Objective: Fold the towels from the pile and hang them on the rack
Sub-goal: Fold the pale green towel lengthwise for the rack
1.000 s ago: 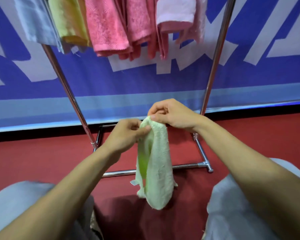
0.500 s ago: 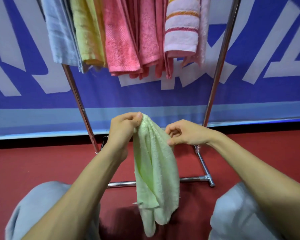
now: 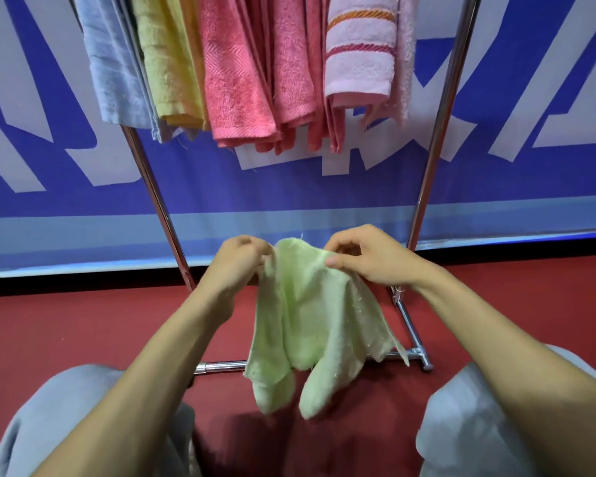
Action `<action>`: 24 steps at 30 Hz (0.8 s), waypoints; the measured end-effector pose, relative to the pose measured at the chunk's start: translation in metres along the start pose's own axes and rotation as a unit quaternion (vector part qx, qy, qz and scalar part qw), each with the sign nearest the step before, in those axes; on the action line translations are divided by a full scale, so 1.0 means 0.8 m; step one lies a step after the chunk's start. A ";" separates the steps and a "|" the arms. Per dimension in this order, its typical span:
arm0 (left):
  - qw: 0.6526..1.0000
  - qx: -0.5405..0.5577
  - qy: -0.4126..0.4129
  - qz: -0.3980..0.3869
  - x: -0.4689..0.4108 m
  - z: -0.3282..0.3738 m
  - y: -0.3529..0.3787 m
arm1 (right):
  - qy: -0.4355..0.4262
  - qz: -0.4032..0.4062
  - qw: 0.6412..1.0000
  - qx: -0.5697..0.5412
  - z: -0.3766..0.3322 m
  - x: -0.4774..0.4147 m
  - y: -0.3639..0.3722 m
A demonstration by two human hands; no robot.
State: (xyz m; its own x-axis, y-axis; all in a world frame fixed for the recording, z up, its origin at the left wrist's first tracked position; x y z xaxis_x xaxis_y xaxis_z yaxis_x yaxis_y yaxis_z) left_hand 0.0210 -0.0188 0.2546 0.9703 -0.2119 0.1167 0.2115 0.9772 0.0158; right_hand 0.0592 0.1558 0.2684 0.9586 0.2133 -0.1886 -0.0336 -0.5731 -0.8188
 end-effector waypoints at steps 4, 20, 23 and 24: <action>0.986 -0.111 0.052 -0.117 0.008 -0.010 0.042 | -0.015 0.046 0.998 -0.041 -0.015 -0.003 -0.014; 0.993 0.079 0.039 -0.073 0.016 0.006 0.053 | 0.042 -0.038 0.987 0.151 0.016 0.021 -0.005; 0.989 0.139 0.030 -0.034 0.014 0.012 0.033 | 0.065 -0.062 0.975 0.202 0.031 0.023 0.004; 0.987 0.156 0.026 -0.025 0.014 0.013 0.028 | 0.072 -0.063 0.972 0.212 0.037 0.022 0.006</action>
State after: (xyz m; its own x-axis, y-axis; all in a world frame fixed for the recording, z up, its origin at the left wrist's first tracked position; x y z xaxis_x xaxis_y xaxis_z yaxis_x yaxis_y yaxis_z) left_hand 0.0352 0.0006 0.2663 0.9658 -0.2530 0.0564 0.2216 0.9189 0.3264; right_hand 0.0678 0.1801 0.2454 0.9913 0.1304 -0.0190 0.0027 -0.1642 -0.9864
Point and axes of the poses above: each hand's wrist, its own x-axis away from the middle knuckle, its own y-axis out of the palm, z = x × y, the point moved 9 cm from there along -x, towards the middle knuckle, and after that the axes turned 14 degrees about x, right-handed, at the moved point
